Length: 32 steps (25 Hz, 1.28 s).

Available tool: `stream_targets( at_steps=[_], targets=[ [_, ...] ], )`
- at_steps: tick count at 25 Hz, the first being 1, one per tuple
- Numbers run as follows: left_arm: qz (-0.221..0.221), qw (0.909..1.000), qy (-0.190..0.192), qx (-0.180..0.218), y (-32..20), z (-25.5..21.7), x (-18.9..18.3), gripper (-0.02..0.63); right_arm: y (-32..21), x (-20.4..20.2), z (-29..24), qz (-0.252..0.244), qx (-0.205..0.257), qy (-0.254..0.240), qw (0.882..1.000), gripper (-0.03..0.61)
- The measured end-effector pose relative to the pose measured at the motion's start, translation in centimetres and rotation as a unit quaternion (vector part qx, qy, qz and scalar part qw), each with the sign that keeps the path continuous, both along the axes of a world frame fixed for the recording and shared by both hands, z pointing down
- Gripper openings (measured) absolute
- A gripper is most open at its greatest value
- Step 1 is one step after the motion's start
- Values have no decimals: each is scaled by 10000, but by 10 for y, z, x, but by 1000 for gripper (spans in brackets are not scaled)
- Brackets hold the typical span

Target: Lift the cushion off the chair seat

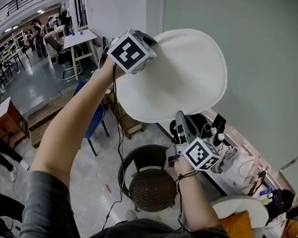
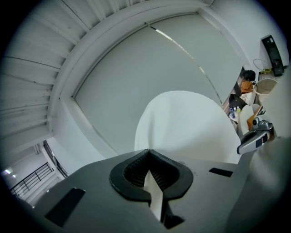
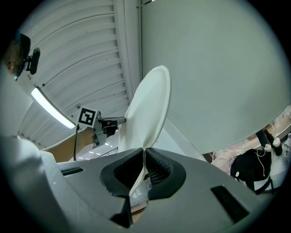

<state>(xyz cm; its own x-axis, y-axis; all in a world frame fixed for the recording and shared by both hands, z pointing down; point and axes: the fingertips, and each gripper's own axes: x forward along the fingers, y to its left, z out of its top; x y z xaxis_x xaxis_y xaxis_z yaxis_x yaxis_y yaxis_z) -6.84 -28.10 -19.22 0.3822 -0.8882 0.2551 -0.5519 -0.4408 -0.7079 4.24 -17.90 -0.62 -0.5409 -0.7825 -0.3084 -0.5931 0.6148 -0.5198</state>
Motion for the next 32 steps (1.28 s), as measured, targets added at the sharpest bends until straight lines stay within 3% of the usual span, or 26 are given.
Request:
stream_targets(
  at_steps=[32],
  targets=[
    [17, 10000, 46, 34, 16, -7, -4, 3, 9, 1, -4, 117, 75, -29, 9999, 26]
  ],
)
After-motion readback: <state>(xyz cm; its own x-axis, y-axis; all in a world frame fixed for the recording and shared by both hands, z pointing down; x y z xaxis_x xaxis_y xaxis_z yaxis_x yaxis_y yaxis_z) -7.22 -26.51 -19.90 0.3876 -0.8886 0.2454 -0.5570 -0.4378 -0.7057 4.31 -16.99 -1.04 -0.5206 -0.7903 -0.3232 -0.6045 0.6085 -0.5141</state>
